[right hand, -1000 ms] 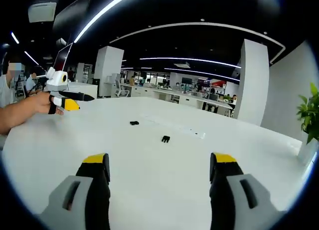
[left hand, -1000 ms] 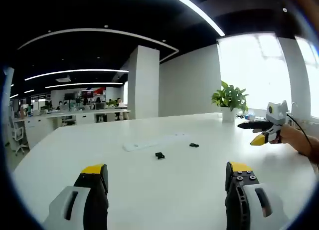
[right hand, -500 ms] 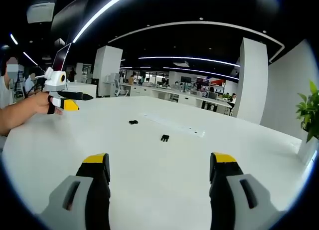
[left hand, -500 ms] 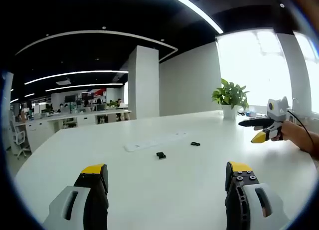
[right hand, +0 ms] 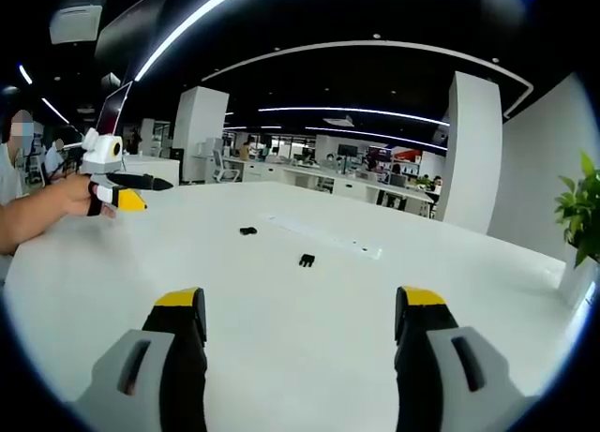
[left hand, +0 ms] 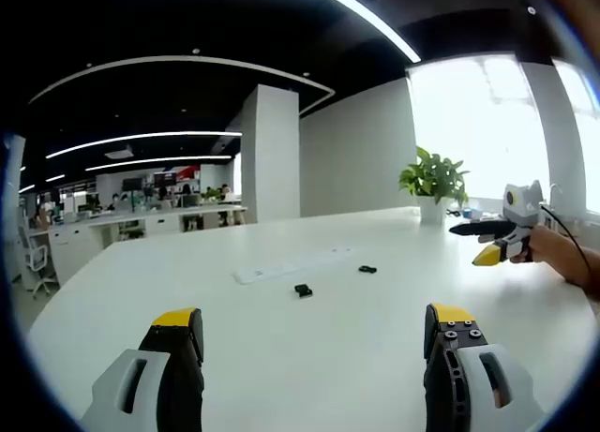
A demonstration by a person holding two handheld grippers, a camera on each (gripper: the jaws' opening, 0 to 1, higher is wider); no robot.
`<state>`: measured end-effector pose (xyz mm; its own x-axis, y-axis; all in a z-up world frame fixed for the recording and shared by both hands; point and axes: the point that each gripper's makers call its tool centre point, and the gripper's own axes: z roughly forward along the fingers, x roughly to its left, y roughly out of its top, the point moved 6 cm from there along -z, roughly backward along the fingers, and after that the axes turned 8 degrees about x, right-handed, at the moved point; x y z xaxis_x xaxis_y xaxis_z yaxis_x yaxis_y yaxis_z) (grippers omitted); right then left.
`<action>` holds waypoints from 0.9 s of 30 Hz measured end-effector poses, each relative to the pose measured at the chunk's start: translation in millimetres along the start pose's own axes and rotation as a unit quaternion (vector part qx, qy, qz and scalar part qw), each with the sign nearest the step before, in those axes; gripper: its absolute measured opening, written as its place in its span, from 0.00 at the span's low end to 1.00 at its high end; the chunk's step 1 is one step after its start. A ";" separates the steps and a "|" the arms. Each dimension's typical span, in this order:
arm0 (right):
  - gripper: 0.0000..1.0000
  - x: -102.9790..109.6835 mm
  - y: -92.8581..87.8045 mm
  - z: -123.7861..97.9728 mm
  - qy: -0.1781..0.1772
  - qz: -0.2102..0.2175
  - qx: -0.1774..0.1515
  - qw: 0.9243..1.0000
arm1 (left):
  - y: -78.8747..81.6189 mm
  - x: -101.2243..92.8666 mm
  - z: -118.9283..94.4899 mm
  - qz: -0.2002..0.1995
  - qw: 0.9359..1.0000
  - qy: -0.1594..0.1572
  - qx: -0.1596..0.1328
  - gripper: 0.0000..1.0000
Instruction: Snap the two parts of the plastic buckle together until the buckle closes and remains connected.
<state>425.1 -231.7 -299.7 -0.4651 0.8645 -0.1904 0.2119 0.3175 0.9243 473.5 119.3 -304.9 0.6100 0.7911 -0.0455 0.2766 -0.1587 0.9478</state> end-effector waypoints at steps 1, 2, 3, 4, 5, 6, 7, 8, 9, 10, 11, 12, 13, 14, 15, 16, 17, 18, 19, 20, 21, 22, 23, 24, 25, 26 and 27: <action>0.83 0.6 0.2 -0.1 0.002 0.001 -0.001 1.000 | -0.1 0.1 0.1 0.000 1.000 0.000 0.000 1.00; 0.84 1.0 0.3 -0.4 0.002 0.002 -0.001 1.000 | -0.4 0.2 0.1 0.000 1.000 0.000 0.001 1.00; 0.84 1.4 0.6 -0.8 0.001 0.003 -0.003 1.000 | -0.9 0.5 -0.1 -0.001 1.000 0.002 0.002 1.00; 0.84 1.5 0.7 -0.6 0.002 0.003 -0.003 1.000 | -1.3 0.6 -0.2 -0.001 1.000 0.002 0.003 1.00; 0.85 1.9 0.7 -0.2 0.003 0.004 -0.003 1.000 | -1.6 1.0 -0.2 -0.001 1.000 0.003 0.003 1.00; 0.85 1.9 0.5 0.2 0.003 0.004 -0.002 1.000 | -1.7 1.5 -0.1 -0.002 1.000 0.003 0.003 1.00; 0.85 1.9 0.2 0.4 0.003 0.004 -0.001 1.000 | -1.7 1.7 0.0 -0.003 1.000 0.003 0.003 1.00; 0.85 1.8 -0.1 0.9 0.004 0.003 0.000 1.000 | -1.8 1.8 0.0 -0.003 1.000 0.003 0.003 1.00; 0.85 1.4 0.0 1.6 0.004 0.003 0.001 1.000 | -2.1 1.5 -0.1 -0.003 1.000 0.003 0.004 1.00; 0.85 1.4 0.1 1.5 0.004 0.003 0.001 1.000 | -2.6 1.0 0.1 -0.003 1.000 0.004 0.006 1.00; 0.85 1.5 0.3 1.4 0.004 0.003 0.001 1.000 | -3.5 0.5 0.9 -0.003 1.000 0.004 0.010 1.00; 0.85 1.8 0.4 1.0 0.004 0.003 0.000 1.000 | -5.5 -0.1 2.1 -0.003 1.000 0.004 0.017 1.00; 0.85 1.9 0.5 0.9 0.005 0.004 -0.001 1.000 | -6.4 -0.4 3.0 -0.002 1.000 0.004 0.021 1.00; 0.85 1.9 0.1 0.9 0.005 0.007 -0.001 1.000 | -7.2 -1.3 4.3 0.003 1.000 0.004 0.021 1.00; 0.85 2.0 -0.1 1.1 0.005 0.007 -0.001 1.000 | -7.5 -1.6 4.8 0.003 1.000 0.004 0.022 1.00; 0.85 1.8 -0.2 1.4 0.006 0.008 -0.001 1.000 | -8.2 -2.0 5.2 0.003 1.000 0.002 0.024 1.00; 0.85 1.5 -0.5 1.9 0.006 0.009 0.000 1.000 | -8.8 -3.2 5.7 -0.001 1.000 -0.004 0.024 1.00; 0.85 0.9 -0.9 2.9 0.006 0.011 0.000 1.000 | -9.0 -3.9 6.4 -0.008 1.000 -0.009 0.022 1.00; 0.85 0.1 -1.6 3.8 0.007 0.012 0.000 1.000 | -8.9 -2.7 6.7 -0.013 1.000 -0.009 0.020 1.00; 0.85 0.1 -2.4 4.3 0.008 0.013 0.001 1.000 | -9.0 -2.2 7.0 -0.015 1.000 -0.010 0.020 1.00; 0.85 0.1 -3.0 4.6 0.009 0.015 0.002 1.000 | -9.1 -1.9 7.1 -0.016 1.000 -0.009 0.019 1.00; 0.85 0.0 -3.5 4.5 0.009 0.017 0.003 1.000 | -9.0 -1.4 7.1 -0.017 1.000 -0.009 0.019 1.00; 0.84 0.1 -3.7 4.5 0.009 0.017 0.004 1.000 | -8.7 -1.5 6.9 -0.020 1.000 -0.011 0.017 1.00; 0.84 0.3 -4.0 4.5 0.009 0.016 0.005 1.000 | -8.4 -1.8 6.7 -0.022 1.000 -0.011 0.016 1.00; 0.84 0.5 -4.2 4.5 0.008 0.015 0.007 1.000 | -8.4 -2.2 6.4 -0.022 1.000 -0.011 0.016 1.00; 0.84 0.0 -4.3 4.2 0.006 0.011 0.008 1.000 | -8.6 -2.8 6.5 -0.020 1.000 -0.011 0.016 1.00; 0.84 0.0 -4.1 3.8 0.005 0.008 0.009 1.000 | -9.0 -2.9 7.0 -0.018 1.000 -0.011 0.018 1.00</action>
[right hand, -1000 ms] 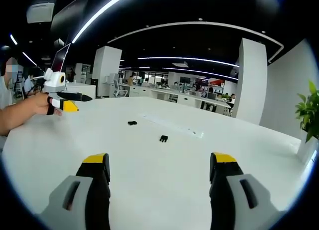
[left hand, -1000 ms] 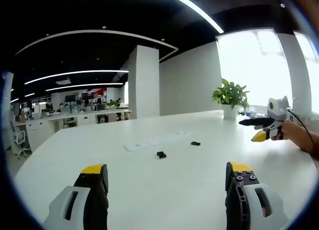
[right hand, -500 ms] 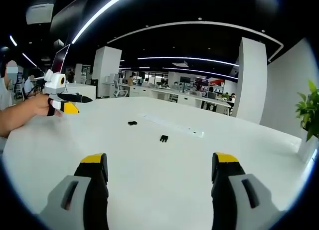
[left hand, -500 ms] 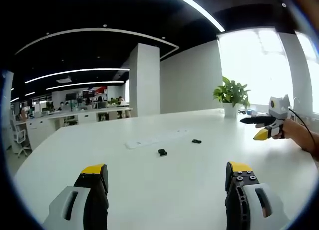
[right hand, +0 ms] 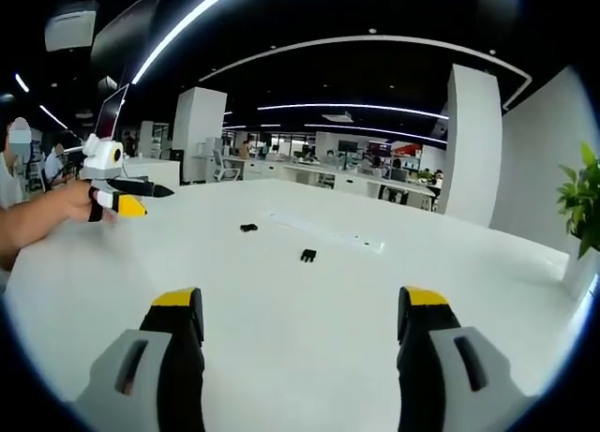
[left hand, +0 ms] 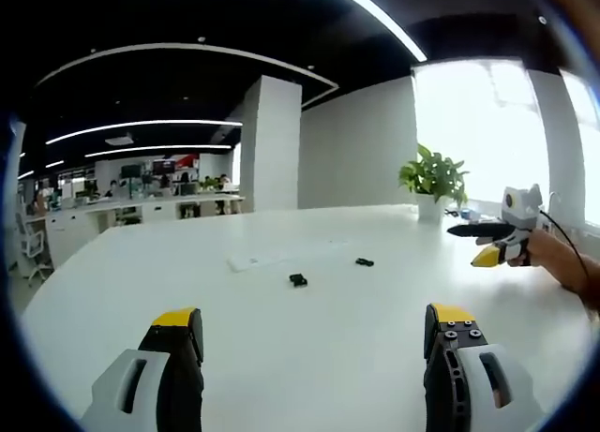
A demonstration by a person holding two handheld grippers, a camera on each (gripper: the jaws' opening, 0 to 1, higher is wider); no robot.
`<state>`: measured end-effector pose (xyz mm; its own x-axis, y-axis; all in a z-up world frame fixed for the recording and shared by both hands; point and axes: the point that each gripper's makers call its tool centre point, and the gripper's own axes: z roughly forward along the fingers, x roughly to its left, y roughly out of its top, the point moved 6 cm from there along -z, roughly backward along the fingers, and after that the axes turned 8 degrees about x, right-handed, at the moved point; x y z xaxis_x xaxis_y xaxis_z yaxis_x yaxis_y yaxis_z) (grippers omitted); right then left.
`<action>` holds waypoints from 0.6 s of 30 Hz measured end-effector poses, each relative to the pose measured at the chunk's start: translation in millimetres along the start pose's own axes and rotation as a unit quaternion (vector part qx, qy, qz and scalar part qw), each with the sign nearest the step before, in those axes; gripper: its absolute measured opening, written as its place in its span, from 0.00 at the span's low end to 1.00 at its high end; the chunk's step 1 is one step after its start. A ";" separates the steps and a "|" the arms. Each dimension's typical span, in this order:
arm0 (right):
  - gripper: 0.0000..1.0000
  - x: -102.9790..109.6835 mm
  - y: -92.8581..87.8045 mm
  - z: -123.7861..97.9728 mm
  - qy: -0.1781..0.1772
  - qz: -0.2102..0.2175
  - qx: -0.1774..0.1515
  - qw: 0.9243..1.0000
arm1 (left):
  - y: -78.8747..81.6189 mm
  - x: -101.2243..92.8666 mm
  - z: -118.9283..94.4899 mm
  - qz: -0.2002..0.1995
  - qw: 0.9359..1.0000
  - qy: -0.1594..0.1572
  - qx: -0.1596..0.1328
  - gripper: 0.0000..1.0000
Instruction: Snap the two parts of the plastic buckle together until the buckle closes and remains connected.
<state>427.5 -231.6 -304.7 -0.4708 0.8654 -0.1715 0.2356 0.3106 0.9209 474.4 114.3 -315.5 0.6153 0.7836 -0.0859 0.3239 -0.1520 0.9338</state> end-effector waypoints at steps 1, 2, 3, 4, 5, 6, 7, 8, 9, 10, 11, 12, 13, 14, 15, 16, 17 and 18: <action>0.84 0.7 0.6 -0.6 -0.001 -0.001 0.000 1.000 | -0.9 -0.1 0.6 0.006 1.000 0.003 0.003 1.00; 0.84 0.9 1.3 -1.1 -0.001 0.000 -0.002 1.000 | -1.7 -0.4 0.4 0.010 1.000 0.005 0.005 1.00; 0.84 0.7 1.6 -1.3 -0.001 0.002 -0.003 1.000 | -2.5 -0.5 0.3 0.013 1.000 0.006 0.008 1.00; 0.84 0.6 1.7 -1.4 -0.001 0.002 -0.004 1.000 | -3.0 -0.3 -0.4 0.014 1.000 0.007 0.009 1.00; 0.84 0.5 1.6 -1.2 -0.001 0.003 -0.003 1.000 | -3.5 -0.3 -0.7 0.014 1.000 0.006 0.009 1.00; 0.84 0.6 0.7 -0.7 0.000 0.003 -0.001 1.000 | -4.2 0.2 -0.7 0.013 1.000 0.006 0.010 1.00; 0.84 0.8 -0.4 0.0 0.001 0.003 0.002 1.000 | -4.7 0.7 -0.6 0.012 1.000 0.005 0.011 1.00; 0.84 1.3 -0.6 0.2 0.003 0.005 0.002 1.000 | -4.7 1.2 -0.5 0.012 1.000 0.006 0.011 1.00; 0.84 2.2 -0.5 0.3 0.006 0.007 0.001 1.000 | -4.6 1.3 -0.4 0.014 1.000 0.007 0.011 1.00; 0.84 3.0 -0.4 0.5 0.008 0.008 0.001 1.000 | -4.3 1.0 -0.2 0.015 1.000 0.007 0.011 1.00; 0.84 3.4 -0.2 0.7 0.009 0.009 0.001 1.000 | -3.9 0.1 -0.1 0.015 1.000 0.006 0.011 1.00; 0.84 4.2 0.4 0.7 0.010 0.009 -0.001 1.000 | -3.1 -1.0 0.0 0.015 1.000 0.004 0.009 1.00; 0.83 4.3 1.1 0.4 0.010 0.007 -0.002 1.000 | -2.2 -2.3 -0.2 0.015 1.000 0.003 0.008 1.00; 0.83 4.1 1.7 -0.1 0.008 0.006 -0.003 1.000 | -0.3 -5.2 -1.0 0.016 1.000 0.000 0.005 1.00; 0.83 3.6 2.5 -0.7 0.008 0.006 -0.005 1.000 | 1.4 -7.9 -1.5 0.016 1.000 -0.002 0.002 1.00; 0.83 3.4 3.3 -1.2 0.008 0.007 -0.007 1.000 | 2.7 -8.5 -1.0 0.017 1.000 -0.003 0.001 1.00; 0.83 3.3 3.7 -1.5 0.008 0.008 -0.008 1.000 | 3.8 -9.6 -1.1 0.018 1.000 -0.005 -0.001 1.00; 0.83 3.2 4.0 -1.7 0.008 0.007 -0.008 1.000 | 5.6 -9.6 -0.9 0.020 1.000 -0.006 -0.002 1.00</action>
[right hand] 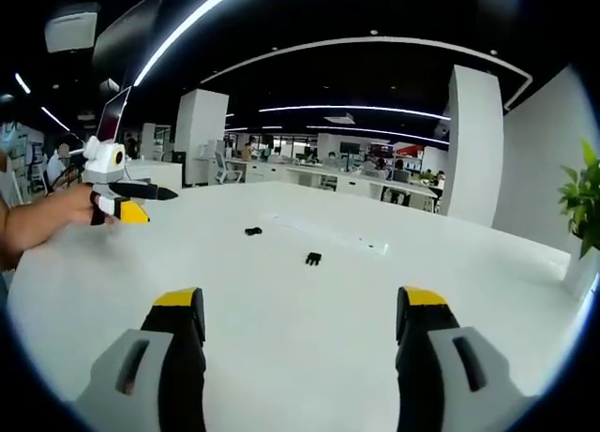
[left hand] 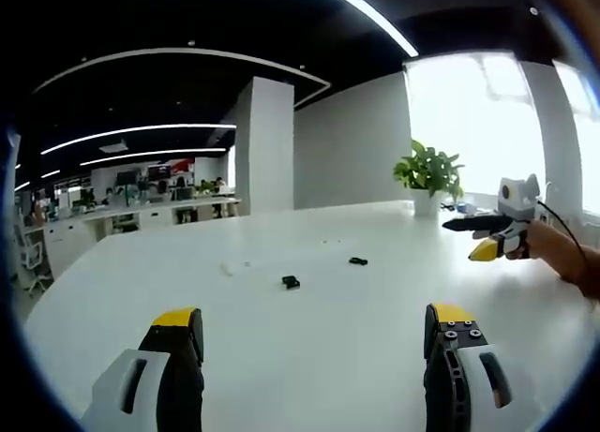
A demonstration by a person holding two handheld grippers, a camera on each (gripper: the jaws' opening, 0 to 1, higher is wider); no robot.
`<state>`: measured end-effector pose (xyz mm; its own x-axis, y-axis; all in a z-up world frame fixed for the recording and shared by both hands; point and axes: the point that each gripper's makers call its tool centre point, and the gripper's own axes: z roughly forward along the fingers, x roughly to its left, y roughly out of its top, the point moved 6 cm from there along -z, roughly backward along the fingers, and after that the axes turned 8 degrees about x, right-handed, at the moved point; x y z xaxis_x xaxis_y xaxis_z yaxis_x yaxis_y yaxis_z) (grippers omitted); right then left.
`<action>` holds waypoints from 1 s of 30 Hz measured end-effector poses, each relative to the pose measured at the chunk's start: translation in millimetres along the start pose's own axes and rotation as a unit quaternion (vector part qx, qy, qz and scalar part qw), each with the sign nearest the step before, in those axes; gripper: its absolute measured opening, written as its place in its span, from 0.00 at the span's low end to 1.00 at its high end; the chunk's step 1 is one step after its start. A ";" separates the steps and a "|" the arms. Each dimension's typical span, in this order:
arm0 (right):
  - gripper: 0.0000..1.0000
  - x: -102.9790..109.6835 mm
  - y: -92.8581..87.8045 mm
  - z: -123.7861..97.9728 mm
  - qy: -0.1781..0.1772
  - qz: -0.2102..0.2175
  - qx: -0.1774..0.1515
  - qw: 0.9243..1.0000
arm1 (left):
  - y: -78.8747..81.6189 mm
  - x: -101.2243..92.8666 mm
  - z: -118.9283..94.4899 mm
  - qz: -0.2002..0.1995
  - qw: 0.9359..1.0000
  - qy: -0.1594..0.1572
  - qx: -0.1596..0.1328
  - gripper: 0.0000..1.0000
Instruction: Snap the two parts of the plastic buckle together until the buckle closes and remains connected.
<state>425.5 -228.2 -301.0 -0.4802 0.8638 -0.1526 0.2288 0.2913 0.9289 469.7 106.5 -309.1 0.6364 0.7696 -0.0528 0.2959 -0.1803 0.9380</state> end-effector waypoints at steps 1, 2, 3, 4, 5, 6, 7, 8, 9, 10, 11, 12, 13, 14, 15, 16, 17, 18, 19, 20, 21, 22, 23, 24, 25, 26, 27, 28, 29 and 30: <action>0.83 -0.2 0.3 0.0 0.000 0.000 0.000 1.000 | 1.7 -0.6 -0.5 0.002 1.000 -0.001 -0.002 1.00; 0.83 0.1 0.5 -0.1 0.001 0.000 -0.001 1.000 | 3.1 -3.9 -1.3 0.004 1.000 -0.003 -0.004 1.00; 0.83 0.6 0.6 0.1 0.003 0.002 -0.001 1.000 | 3.9 -5.6 -1.9 0.004 1.000 -0.004 -0.006 1.00; 0.83 1.0 0.7 0.3 0.004 0.003 -0.001 1.000 | 4.2 -6.0 -2.8 0.005 1.000 -0.003 -0.007 1.00; 0.83 1.5 0.5 0.9 0.005 0.003 0.000 1.000 | 3.8 -5.5 -3.1 0.006 1.000 0.000 -0.005 1.00; 0.83 2.0 0.1 1.5 0.005 0.002 0.001 1.000 | 2.3 -2.8 -3.1 0.005 1.000 0.005 -0.001 1.00; 0.83 2.9 -0.1 1.9 0.005 0.001 0.002 1.000 | 1.9 -2.1 -3.0 0.004 1.000 0.007 0.000 1.00; 0.83 3.6 -0.1 2.3 0.006 0.000 0.003 1.000 | -0.4 0.7 -2.7 0.000 1.000 0.011 0.003 1.00; 0.83 4.4 -0.3 3.3 0.007 0.001 0.002 1.000 | -1.7 2.0 -2.4 -0.007 1.000 0.013 0.005 1.00; 0.82 5.1 -1.0 4.9 0.009 0.004 0.002 1.000 | -3.1 2.8 -1.4 -0.016 1.000 0.012 0.006 1.00; 0.82 5.6 -2.7 6.8 0.013 0.009 0.003 1.000 | -4.1 3.4 -0.3 -0.021 1.000 0.010 0.006 1.00; 0.82 5.5 -4.8 8.5 0.015 0.014 0.007 1.000 | -5.1 3.7 0.6 -0.024 1.000 0.010 0.007 1.00; 0.82 4.8 -6.2 9.4 0.016 0.016 0.009 1.000 | -5.9 4.1 1.3 -0.026 1.000 0.012 0.009 1.00; 0.82 3.9 -7.4 10.1 0.015 0.019 0.011 1.000 | -5.2 5.3 3.1 -0.025 1.000 0.013 0.011 1.00; 0.82 2.7 -8.1 10.5 0.013 0.021 0.012 1.000 | -5.2 6.4 3.8 -0.024 1.000 0.015 0.012 1.00; 0.82 1.9 -8.2 10.4 0.012 0.024 0.012 1.000 | -5.2 7.3 4.4 -0.026 0.999 0.016 0.013 1.00; 0.82 1.2 -7.9 10.0 0.012 0.027 0.010 1.000 | -5.2 8.0 4.7 -0.028 0.999 0.016 0.012 1.00; 0.81 0.2 -7.6 10.1 0.011 0.030 0.009 0.999 | -4.5 9.6 6.5 -0.029 0.999 0.016 0.012 1.00; 0.81 -0.8 -7.1 10.0 0.009 0.034 0.007 0.999 | -3.6 11.3 8.2 -0.032 0.999 0.017 0.012 1.00; 0.81 -1.0 -6.9 10.2 0.008 0.035 0.007 0.999 | -4.0 9.6 6.7 -0.033 0.999 0.017 0.012 1.00; 0.81 -1.4 -6.7 10.4 0.008 0.035 0.007 0.999 | -3.7 9.4 6.7 -0.035 0.999 0.018 0.012 1.00; 0.81 -1.5 -6.4 10.5 0.007 0.035 0.007 0.999 | -3.5 7.9 7.0 -0.036 0.999 0.018 0.011 1.00; 0.81 -1.2 -5.4 10.2 0.008 0.035 0.006 0.999 | -2.9 7.5 7.9 -0.038 0.999 0.017 0.011 1.00; 0.81 -0.9 -4.6 9.8 0.008 0.035 0.005 0.999 | -3.0 7.2 7.8 -0.038 0.999 0.016 0.011 1.00; 0.81 -1.3 -3.6 9.1 0.008 0.035 0.003 0.999 | -2.8 6.8 8.1 -0.039 0.999 0.015 0.012 1.00; 0.81 -1.6 -3.0 8.7 0.007 0.035 0.002 0.999 | -2.4 6.3 8.7 -0.040 0.999 0.015 0.012 1.00; 0.81 -1.8 -2.2 7.9 0.006 0.035 0.000 0.999 | -1.3 5.2 9.5 -0.040 0.999 0.014 0.011 1.00; 0.81 -2.1 -1.6 7.5 0.007 0.036 -0.002 0.999 | -0.4 4.2 10.3 -0.040 0.999 0.013 0.011 1.00; 0.81 -2.3 -1.2 7.3 0.007 0.037 -0.002 0.999 | 0.7 3.2 11.1 -0.039 0.999 0.013 0.011 1.00; 0.81 -2.2 -1.1 7.4 0.007 0.037 -0.002 0.999 | 1.4 2.5 12.3 -0.038 0.999 0.013 0.011 1.00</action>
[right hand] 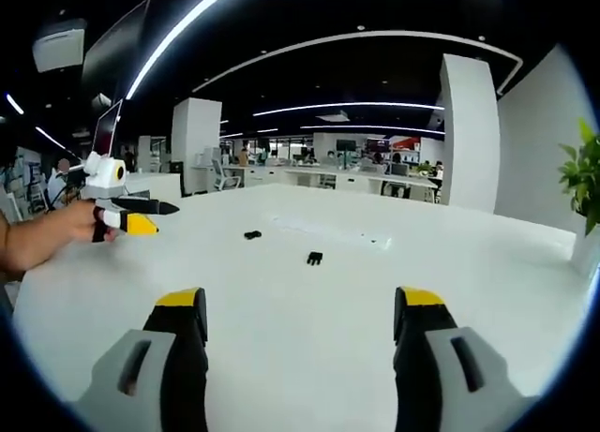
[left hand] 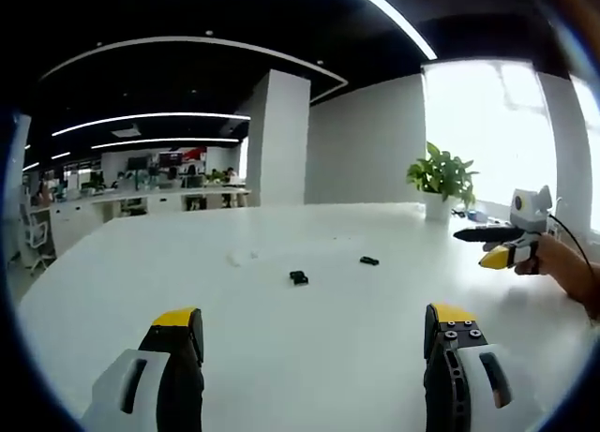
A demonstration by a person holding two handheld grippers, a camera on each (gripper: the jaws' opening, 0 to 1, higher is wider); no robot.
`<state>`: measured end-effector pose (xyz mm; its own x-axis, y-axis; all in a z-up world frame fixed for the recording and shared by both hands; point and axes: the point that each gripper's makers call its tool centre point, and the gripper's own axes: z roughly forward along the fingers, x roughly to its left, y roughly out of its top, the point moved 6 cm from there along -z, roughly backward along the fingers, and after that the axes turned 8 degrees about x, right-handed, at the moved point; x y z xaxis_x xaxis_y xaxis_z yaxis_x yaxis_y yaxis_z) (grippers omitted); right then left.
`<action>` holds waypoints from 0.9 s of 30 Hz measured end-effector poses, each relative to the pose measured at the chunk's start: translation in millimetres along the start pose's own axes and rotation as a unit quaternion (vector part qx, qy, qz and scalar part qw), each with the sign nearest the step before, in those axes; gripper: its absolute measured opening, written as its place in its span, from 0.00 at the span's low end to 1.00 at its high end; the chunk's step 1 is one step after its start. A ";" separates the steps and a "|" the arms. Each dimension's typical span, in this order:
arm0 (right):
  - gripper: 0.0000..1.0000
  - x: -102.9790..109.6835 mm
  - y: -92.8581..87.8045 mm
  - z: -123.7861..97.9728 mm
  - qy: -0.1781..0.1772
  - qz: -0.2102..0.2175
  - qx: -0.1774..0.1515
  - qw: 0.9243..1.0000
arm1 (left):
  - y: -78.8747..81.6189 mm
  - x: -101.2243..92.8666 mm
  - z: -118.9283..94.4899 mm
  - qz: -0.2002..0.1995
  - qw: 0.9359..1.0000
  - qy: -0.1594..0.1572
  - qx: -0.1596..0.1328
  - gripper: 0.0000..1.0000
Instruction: Snap the two parts of the plastic buckle together until the buckle closes and remains connected.
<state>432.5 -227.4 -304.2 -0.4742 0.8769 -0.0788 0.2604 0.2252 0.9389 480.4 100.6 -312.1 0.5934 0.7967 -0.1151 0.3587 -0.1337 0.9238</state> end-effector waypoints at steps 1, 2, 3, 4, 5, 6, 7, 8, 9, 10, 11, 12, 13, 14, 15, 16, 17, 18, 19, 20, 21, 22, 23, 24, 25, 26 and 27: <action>0.81 0.2 -0.1 0.3 0.001 -0.001 0.001 1.000 | 0.6 -0.7 1.0 0.001 1.000 0.000 0.000 1.00; 0.81 0.5 0.0 0.5 0.001 -0.001 0.001 1.000 | 0.8 -0.7 1.5 0.001 1.000 0.001 0.000 1.00; 0.81 1.0 0.1 0.9 0.002 0.000 0.001 1.000 | 1.3 -0.7 2.2 0.002 1.000 0.001 0.000 1.00; 0.81 1.3 0.2 1.8 0.003 0.000 0.002 1.000 | 2.7 -0.7 4.4 0.002 1.000 0.002 0.000 1.00; 0.81 1.1 0.3 3.1 0.003 0.001 0.003 1.000 | 3.8 -0.4 5.7 0.001 1.000 0.002 0.001 1.00; 0.81 0.9 0.6 4.5 0.003 0.000 0.004 1.000 | 5.3 1.3 6.7 0.001 1.000 0.002 0.001 1.00; 0.81 0.8 0.7 5.0 0.003 0.000 0.004 1.000 | 6.7 2.2 7.5 0.001 1.000 0.002 0.001 1.00; 0.81 0.8 1.2 6.8 0.002 -0.001 0.007 1.000 | 7.5 2.7 7.9 0.001 1.000 0.003 0.001 1.00; 0.81 1.1 1.9 8.0 0.003 -0.002 0.008 1.000 | 8.8 3.6 8.5 0.000 1.000 0.003 0.000 1.00; 0.81 1.4 2.6 9.3 0.003 -0.003 0.008 1.000 | 10.1 4.8 10.6 0.000 1.000 0.003 0.000 1.00; 0.81 1.6 3.4 10.5 0.004 -0.003 0.009 1.000 | 10.7 5.6 11.5 -0.001 1.000 0.003 -0.001 1.00; 0.81 1.4 4.5 11.7 0.003 -0.003 0.010 1.000 | 10.5 4.9 11.5 -0.001 1.000 0.002 0.000 1.00; 0.81 1.4 5.3 12.1 0.003 -0.002 0.010 1.000 | 10.4 5.1 11.6 -0.002 1.000 0.002 0.000 1.00; 0.81 1.3 5.9 12.9 0.003 -0.002 0.010 1.000 | 10.0 5.1 11.9 -0.002 1.000 0.002 0.001 1.00; 0.81 0.8 6.1 13.2 0.002 -0.001 0.011 1.000 | 9.7 5.5 12.2 -0.002 1.000 0.002 0.001 1.00; 0.81 0.3 6.4 13.6 0.000 0.000 0.011 1.000 | 9.3 5.8 12.9 -0.003 1.000 0.001 0.001 1.00; 0.81 -0.8 6.6 14.2 -0.001 0.001 0.011 1.000 | 9.1 6.3 13.7 -0.004 1.000 0.001 0.001 1.00; 0.81 -1.0 6.7 14.6 0.000 0.002 0.011 1.000 | 8.3 5.7 13.7 -0.003 1.000 0.000 0.003 1.00; 0.81 -1.3 6.7 15.2 0.000 0.002 0.012 1.000 | 8.0 5.7 14.1 -0.001 1.000 0.000 0.003 1.00; 0.81 -1.4 6.5 15.9 0.000 0.002 0.013 1.000 | 7.9 5.7 15.2 0.000 1.000 0.000 0.005 1.00; 0.81 -2.2 6.3 17.1 -0.001 0.001 0.015 1.000 | 8.0 5.7 16.0 0.001 1.000 0.000 0.005 1.00; 0.81 -2.4 6.2 17.7 -0.001 0.001 0.016 1.000 | 8.1 5.9 16.9 0.001 1.000 -0.001 0.005 1.00; 0.81 -2.7 6.2 18.9 -0.001 0.000 0.016 1.000 | 8.2 6.0 18.0 0.001 1.000 -0.001 0.005 1.00; 0.81 -2.9 6.3 20.2 -0.002 -0.001 0.019 1.000 | 7.5 4.8 18.4 0.001 1.000 -0.001 0.006 1.00; 0.81 -2.7 6.7 20.9 -0.002 -0.002 0.020 1.000 | 7.3 4.5 19.0 0.002 1.000 -0.001 0.006 1.00; 0.81 -3.2 7.3 21.8 -0.002 -0.003 0.020 1.000 | 6.9 4.4 19.4 0.002 1.000 -0.002 0.007 1.00; 0.81 -3.6 7.7 22.4 -0.002 -0.003 0.020 1.000 | 6.8 4.3 19.8 0.003 1.000 -0.002 0.008 1.00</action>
<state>455.1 -219.3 -304.2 -0.4719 0.8775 -0.0852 0.2911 0.2463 0.9244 499.7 91.4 -313.6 0.5984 0.7935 -0.1110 0.3661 -0.1476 0.9188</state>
